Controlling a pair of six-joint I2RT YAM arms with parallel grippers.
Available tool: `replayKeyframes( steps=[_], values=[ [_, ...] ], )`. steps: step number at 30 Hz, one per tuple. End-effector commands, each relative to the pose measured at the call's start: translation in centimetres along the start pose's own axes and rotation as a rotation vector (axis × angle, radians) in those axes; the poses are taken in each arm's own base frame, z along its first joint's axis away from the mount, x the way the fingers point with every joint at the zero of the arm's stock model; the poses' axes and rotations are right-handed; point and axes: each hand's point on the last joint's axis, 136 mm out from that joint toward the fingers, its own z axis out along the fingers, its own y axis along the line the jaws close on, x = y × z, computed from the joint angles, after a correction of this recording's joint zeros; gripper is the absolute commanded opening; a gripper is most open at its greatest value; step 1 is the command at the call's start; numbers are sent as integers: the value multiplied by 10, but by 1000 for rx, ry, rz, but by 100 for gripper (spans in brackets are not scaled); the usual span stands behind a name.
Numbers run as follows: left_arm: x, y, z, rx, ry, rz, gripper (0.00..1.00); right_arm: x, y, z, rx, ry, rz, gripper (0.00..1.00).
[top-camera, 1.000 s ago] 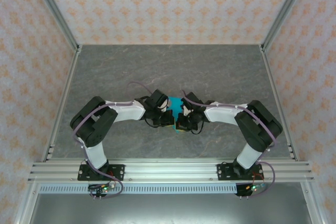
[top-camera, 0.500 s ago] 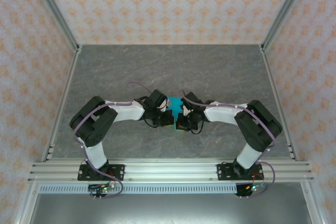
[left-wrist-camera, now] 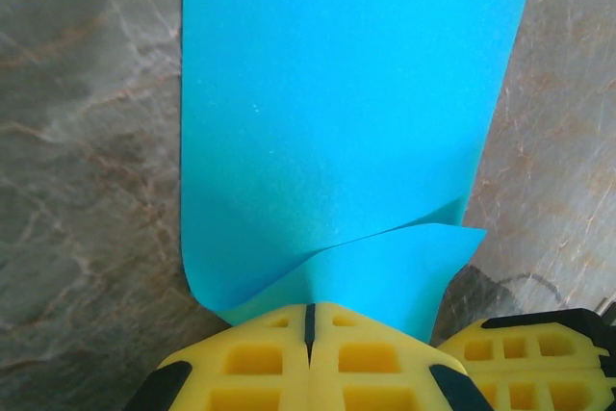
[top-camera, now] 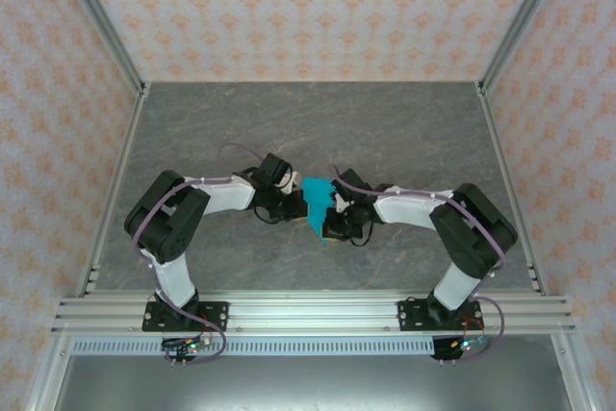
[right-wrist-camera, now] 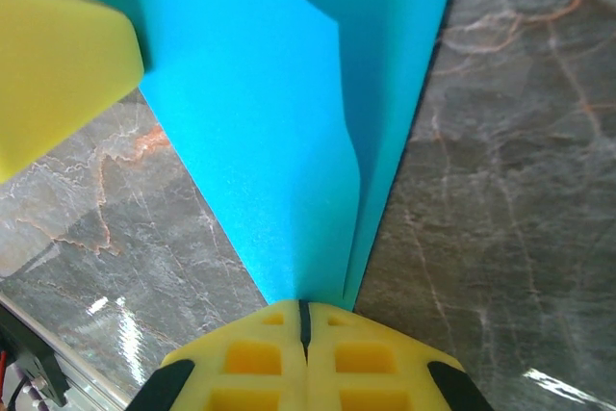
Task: Fold a paper plane with a square sheet of paper (fold left side to right side)
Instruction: Third fold the triangle at the center of the table.
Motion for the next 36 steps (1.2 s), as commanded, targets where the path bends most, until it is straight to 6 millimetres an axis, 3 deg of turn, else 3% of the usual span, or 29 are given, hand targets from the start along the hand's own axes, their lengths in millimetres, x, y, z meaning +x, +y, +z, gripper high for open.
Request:
replayKeyframes(
  steps=[1,6,10,13,17,21,24,28,32,36],
  values=[
    [-30,62,-7,-216,-103,-43,0,31,-92,11,358,63,87,0],
    [-36,77,-10,-252,-100,-47,0,30,-91,11,359,63,82,0],
    [-53,80,-18,-248,-116,-55,0,31,-91,10,358,66,79,0],
    [-71,73,-27,-235,-140,-47,0,31,-91,10,359,67,79,0],
    [-82,75,-25,-234,-127,-54,0,31,-90,10,355,68,77,0],
    [-88,58,-43,-198,-176,-32,0,29,-88,9,347,64,69,0],
    [-84,38,-60,-127,-219,-15,1,26,-83,8,336,54,59,0],
    [-61,4,-71,-58,-221,50,1,22,-79,8,329,48,52,0],
    [-26,-26,-48,-5,-145,96,1,21,-78,9,326,47,55,0],
    [-13,-25,-26,-23,-107,92,2,19,-75,7,315,36,55,0]
  ],
)
